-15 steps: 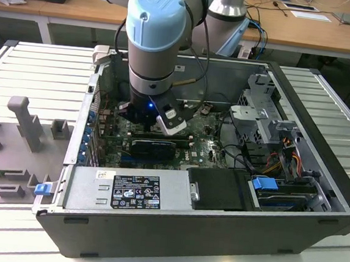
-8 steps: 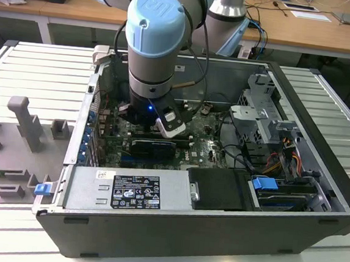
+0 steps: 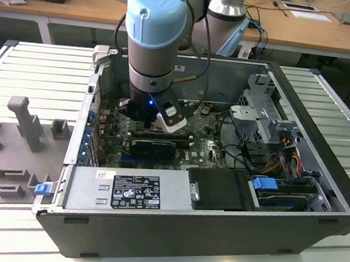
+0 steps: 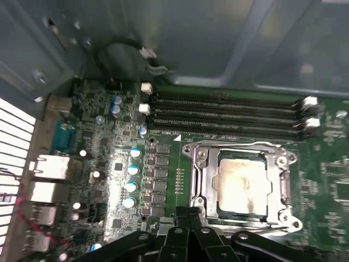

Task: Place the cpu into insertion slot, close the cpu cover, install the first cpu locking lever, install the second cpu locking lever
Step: 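Install the second cpu locking lever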

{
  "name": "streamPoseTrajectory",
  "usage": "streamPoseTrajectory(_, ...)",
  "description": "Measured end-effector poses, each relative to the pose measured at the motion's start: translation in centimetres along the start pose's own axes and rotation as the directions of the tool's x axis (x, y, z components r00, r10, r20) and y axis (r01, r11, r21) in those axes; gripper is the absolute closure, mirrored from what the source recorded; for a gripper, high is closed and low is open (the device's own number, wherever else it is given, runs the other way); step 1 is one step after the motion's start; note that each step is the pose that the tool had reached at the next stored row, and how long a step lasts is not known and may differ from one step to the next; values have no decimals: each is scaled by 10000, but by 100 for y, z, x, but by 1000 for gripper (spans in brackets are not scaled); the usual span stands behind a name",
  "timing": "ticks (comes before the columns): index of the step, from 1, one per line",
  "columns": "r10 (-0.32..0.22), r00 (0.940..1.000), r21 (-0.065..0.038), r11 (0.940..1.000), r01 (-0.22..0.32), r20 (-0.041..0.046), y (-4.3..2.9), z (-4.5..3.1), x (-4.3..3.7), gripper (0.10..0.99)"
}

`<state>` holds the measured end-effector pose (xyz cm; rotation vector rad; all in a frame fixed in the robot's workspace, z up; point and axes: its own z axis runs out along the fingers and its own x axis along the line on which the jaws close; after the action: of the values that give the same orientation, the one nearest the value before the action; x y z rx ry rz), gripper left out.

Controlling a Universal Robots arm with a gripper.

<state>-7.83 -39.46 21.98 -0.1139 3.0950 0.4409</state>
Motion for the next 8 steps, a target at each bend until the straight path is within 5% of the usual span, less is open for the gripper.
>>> streamPoseTrajectory(5, 16, 10000, -4, 10000, -16, -55, 16, -80, -94, 980)
streamPoseTrajectory(8, 21, 10000, -3, 10000, -21, -67, 99, -347, -106, 980)
